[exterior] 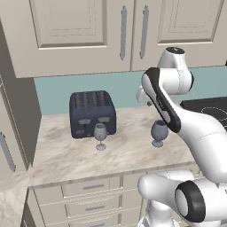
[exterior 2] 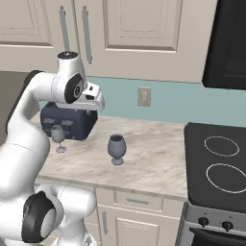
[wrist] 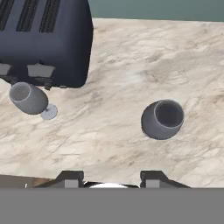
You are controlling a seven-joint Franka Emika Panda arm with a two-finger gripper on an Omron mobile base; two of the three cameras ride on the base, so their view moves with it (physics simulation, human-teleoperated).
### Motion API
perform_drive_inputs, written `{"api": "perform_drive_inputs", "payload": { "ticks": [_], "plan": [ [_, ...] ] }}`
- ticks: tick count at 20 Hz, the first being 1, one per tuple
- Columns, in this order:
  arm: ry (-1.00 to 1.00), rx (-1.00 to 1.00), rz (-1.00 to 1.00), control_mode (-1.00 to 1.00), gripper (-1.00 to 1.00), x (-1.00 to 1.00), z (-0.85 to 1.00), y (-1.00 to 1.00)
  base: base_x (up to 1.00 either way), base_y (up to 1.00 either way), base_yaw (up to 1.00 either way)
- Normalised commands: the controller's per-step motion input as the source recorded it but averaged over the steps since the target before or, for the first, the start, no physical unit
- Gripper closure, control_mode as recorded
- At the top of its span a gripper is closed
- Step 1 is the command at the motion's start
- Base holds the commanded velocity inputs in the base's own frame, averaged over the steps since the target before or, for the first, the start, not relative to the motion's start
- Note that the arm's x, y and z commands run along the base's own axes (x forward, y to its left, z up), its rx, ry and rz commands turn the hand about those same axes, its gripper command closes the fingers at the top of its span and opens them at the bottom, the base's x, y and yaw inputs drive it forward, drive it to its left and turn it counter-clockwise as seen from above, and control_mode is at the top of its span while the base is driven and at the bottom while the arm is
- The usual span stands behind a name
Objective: Retrieve the wine glasses from the counter and place one next to each plate.
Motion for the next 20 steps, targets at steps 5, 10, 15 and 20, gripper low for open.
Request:
{"api": "perform_drive_inputs", "payload": {
  "ticks": [5, 10, 15, 20],
  "plan": [
    [-0.01, 0.01, 0.0, -1.0, -1.0, -0.26, -0.01, 0.0, 0.0, 0.0, 0.0],
    [-0.18, 0.0, -0.09, -1.0, -1.0, -0.54, 0.0, 0.0, 0.0, 0.0, 0.0],
    [-0.2, 0.01, -0.25, -1.0, -1.0, -0.51, 0.0, -0.01, 0.0, 0.0, 0.0],
    [-0.06, 0.15, -0.35, -1.0, -1.0, -0.43, 0.0, -0.17, 0.0, 0.0, 0.0]
  ]
}}
